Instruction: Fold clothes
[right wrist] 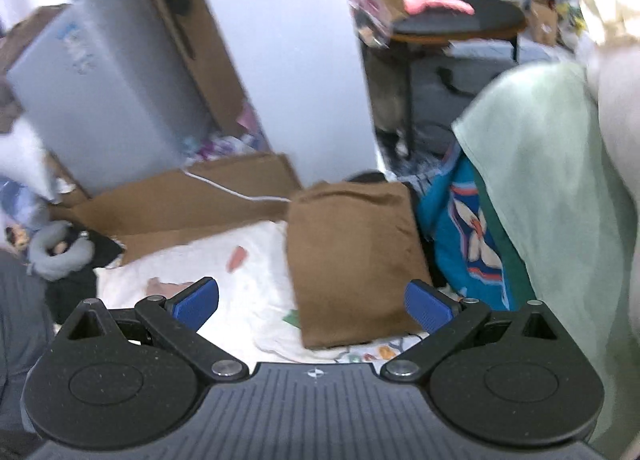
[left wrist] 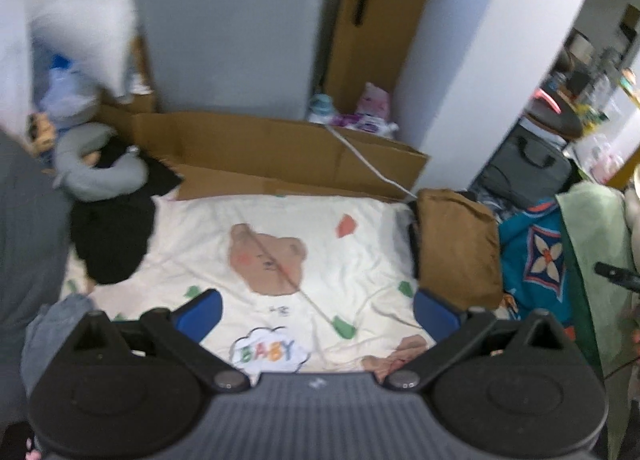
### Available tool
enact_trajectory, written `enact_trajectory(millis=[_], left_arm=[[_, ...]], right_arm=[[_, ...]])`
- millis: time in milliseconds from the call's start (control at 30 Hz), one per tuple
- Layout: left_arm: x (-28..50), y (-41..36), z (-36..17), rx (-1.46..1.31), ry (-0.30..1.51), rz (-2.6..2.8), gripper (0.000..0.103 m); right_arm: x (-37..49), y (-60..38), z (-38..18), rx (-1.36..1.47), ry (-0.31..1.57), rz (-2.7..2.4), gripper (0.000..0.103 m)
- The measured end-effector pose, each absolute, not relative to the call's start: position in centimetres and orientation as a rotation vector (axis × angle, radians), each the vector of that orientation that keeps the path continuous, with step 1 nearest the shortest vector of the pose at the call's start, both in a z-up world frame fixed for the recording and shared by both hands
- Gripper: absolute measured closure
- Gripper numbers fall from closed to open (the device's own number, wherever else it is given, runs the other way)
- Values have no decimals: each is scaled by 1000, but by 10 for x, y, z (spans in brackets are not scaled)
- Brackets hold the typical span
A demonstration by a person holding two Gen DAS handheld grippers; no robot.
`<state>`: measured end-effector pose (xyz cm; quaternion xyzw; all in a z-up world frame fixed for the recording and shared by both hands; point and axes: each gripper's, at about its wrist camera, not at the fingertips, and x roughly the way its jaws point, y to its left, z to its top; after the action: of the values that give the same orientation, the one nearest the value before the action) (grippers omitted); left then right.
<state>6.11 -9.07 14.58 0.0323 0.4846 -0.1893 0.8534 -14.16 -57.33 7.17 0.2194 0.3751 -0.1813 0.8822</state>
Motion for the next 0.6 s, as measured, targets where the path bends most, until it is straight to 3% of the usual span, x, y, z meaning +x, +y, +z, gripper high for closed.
enact_trajectory(millis=[600], left_arm=[[12,9,123,-65,979,-285,0]], right_arm=[[-127,-429,193,316,769,-164,1]])
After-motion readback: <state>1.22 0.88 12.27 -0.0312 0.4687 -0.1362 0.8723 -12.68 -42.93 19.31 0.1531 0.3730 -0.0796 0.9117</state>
